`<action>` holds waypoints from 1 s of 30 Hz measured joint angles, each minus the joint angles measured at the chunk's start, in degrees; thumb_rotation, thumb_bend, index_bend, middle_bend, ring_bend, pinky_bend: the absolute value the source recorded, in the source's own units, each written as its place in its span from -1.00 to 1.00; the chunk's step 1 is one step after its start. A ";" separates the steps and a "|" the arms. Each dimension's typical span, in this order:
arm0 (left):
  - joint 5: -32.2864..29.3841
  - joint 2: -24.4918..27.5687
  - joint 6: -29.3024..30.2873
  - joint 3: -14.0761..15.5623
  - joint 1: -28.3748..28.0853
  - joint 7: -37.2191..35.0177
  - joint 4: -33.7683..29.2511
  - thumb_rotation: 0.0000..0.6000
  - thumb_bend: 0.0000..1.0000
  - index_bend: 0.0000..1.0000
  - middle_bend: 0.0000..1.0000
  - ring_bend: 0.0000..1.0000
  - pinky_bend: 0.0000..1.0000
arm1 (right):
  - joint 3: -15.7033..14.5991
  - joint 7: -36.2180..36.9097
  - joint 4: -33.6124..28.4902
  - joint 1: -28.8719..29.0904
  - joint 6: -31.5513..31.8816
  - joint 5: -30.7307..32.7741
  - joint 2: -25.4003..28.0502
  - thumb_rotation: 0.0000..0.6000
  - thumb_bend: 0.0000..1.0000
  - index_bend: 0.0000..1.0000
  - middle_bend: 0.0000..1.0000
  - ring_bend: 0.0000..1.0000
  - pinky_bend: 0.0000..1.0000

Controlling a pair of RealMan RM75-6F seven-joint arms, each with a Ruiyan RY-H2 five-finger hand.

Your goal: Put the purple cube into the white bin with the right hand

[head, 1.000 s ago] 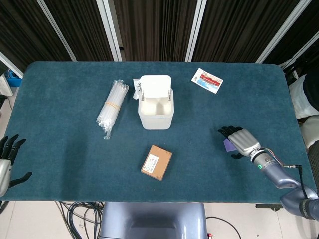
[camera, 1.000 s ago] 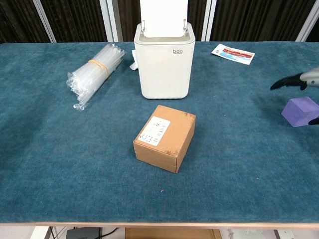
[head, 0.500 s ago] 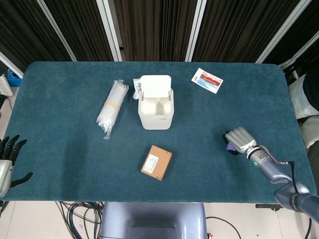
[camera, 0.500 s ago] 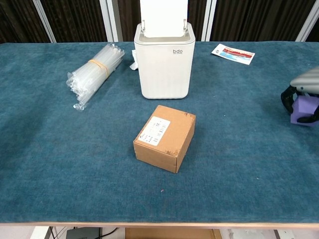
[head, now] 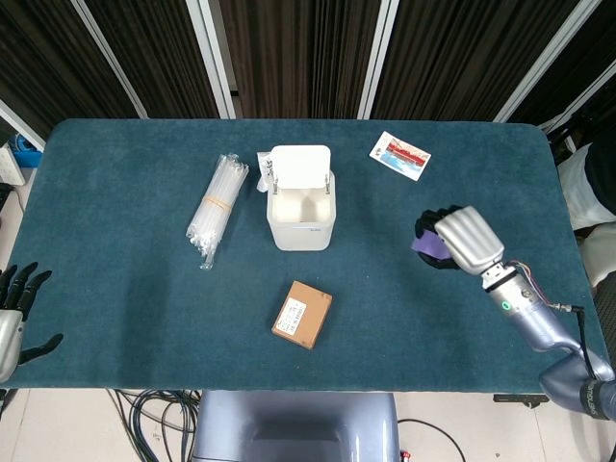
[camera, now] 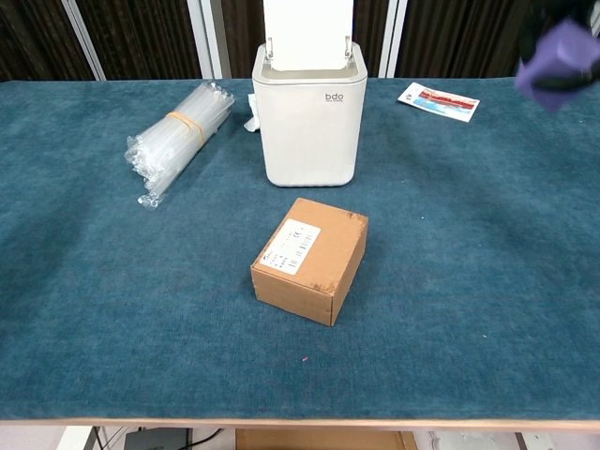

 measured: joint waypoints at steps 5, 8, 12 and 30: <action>0.09 0.13 -0.15 0.08 -0.03 -0.34 0.09 1.00 -0.85 -0.60 -0.69 -1.00 -1.00 | 3.37 0.10 -3.09 4.68 -4.98 2.41 1.67 1.00 -0.19 0.00 -0.08 -0.09 0.14; 0.09 0.18 -0.15 0.03 -0.05 -0.56 0.14 1.00 -0.85 -0.60 -0.69 -1.00 -1.00 | 5.44 -0.49 -2.89 8.69 -10.41 5.29 0.92 1.00 -0.19 -0.04 -0.13 -0.15 0.13; 0.04 0.21 -0.15 -0.06 -0.09 -0.96 0.22 1.00 -0.85 -0.60 -0.69 -1.00 -1.00 | 8.11 -2.83 -0.51 15.45 -18.68 10.14 -1.77 1.00 -0.19 -0.06 -0.18 -0.19 0.11; 0.78 0.97 -0.65 0.30 -0.30 -3.07 0.46 1.00 -0.85 -0.61 -0.69 -1.00 -1.00 | 10.31 -15.36 8.65 29.48 -34.64 27.10 -12.41 1.00 -0.98 -0.83 -0.94 -0.69 -0.14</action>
